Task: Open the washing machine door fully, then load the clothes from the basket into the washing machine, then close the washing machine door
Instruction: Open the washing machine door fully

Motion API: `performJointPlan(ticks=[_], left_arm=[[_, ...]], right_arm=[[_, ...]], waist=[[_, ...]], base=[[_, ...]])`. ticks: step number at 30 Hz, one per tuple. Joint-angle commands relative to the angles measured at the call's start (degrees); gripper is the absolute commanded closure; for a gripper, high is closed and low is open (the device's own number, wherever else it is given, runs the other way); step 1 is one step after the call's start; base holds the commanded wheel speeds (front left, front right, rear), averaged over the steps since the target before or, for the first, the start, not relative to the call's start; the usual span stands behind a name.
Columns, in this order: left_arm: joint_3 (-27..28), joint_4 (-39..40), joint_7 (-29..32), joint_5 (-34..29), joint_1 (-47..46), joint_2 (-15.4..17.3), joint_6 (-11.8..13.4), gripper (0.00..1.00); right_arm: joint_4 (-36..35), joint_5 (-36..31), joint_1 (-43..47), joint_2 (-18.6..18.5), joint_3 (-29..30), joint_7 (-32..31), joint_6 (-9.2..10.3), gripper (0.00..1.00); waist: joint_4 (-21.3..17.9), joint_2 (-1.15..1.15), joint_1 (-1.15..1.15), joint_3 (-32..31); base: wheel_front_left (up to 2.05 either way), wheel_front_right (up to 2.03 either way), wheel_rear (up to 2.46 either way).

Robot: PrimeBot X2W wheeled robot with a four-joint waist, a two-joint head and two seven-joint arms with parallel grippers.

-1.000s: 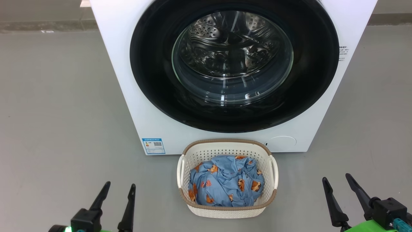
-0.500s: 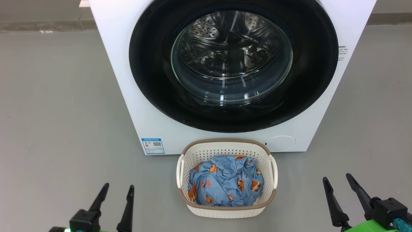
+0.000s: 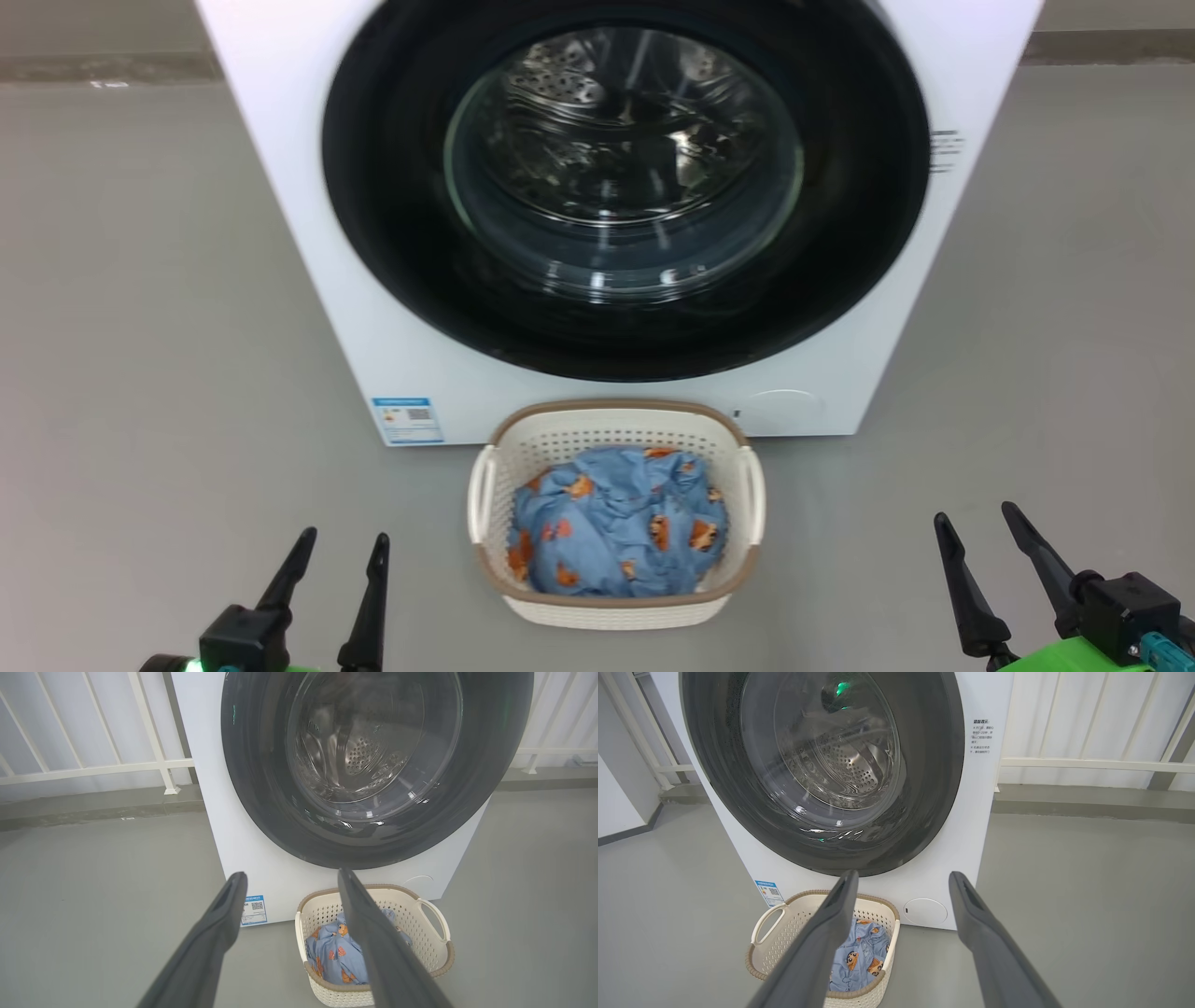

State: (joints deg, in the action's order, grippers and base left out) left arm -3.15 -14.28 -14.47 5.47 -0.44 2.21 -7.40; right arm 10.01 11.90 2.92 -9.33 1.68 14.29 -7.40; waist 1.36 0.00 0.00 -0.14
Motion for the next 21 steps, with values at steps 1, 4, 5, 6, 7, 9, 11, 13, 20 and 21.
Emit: performJointPlan(ticks=[1,4,5,6,7,9,11,13,20,21], left_arm=[[1.77,1.69,-0.52,0.69,-2.37,0.66,-0.09,0.00],[1.81,1.66,-0.52,0.74,-2.42,0.66,-0.09,0.00],[1.80,1.65,-0.52,0.72,-2.45,0.66,-0.09,0.00],[1.82,1.65,-0.52,0.69,-2.49,0.66,-0.09,0.00],[1.92,1.74,-0.52,0.75,-2.54,0.66,-0.09,0.00],[2.33,2.10,-0.52,1.28,-2.69,0.66,-0.09,0.00],[3.11,2.67,-0.52,2.01,-2.71,0.66,-0.08,0.00],[3.39,2.54,-0.52,2.15,-2.62,0.66,-0.08,0.00],[3.26,2.37,-0.52,2.09,-2.35,0.66,-0.08,0.00],[3.23,2.39,-0.52,2.12,-2.32,0.66,-0.08,0.00]], right_arm=[[-1.31,0.01,-0.99,-1.13,-1.27,0.71,-0.09,0.00],[-1.31,0.03,-1.01,-1.11,-1.23,0.71,-0.09,0.00],[-1.32,0.04,-1.01,-1.11,-1.22,0.71,-0.09,0.00],[-1.32,0.06,-1.01,-1.13,-1.23,0.71,-0.09,0.00],[-1.33,0.09,-1.01,-1.15,-1.24,0.71,-0.09,0.00],[-1.36,0.16,-1.03,-1.16,-1.23,0.71,-0.09,0.00],[-1.38,0.23,-1.10,-1.15,-1.20,0.71,-0.09,0.00],[-1.40,0.35,-1.17,-1.03,-1.23,0.71,-0.09,0.00],[-1.65,0.48,-1.05,-0.82,-1.22,0.71,-0.09,0.00],[-1.70,0.47,-1.05,-0.81,-1.23,0.71,-0.09,0.00]], waist=[[-0.03,0.00,0.00,0.05],[-0.04,0.00,0.00,0.11],[-0.03,0.00,0.00,0.13],[-0.01,0.00,0.00,0.14],[0.01,0.00,0.00,0.15],[0.08,0.00,0.00,0.17],[0.14,0.00,0.00,0.17],[0.17,0.00,0.00,0.12],[0.31,0.00,0.00,-0.05],[0.33,0.00,0.00,-0.03]], base=[[1.23,1.23,-2.46],[1.23,1.23,-2.46],[1.23,1.23,-2.46],[1.23,1.23,-2.46],[1.23,1.23,-2.46],[1.14,1.14,-2.29],[0.99,0.99,-1.97],[0.83,0.83,-1.66],[0.48,0.48,-0.96],[0.16,0.16,-0.32]])
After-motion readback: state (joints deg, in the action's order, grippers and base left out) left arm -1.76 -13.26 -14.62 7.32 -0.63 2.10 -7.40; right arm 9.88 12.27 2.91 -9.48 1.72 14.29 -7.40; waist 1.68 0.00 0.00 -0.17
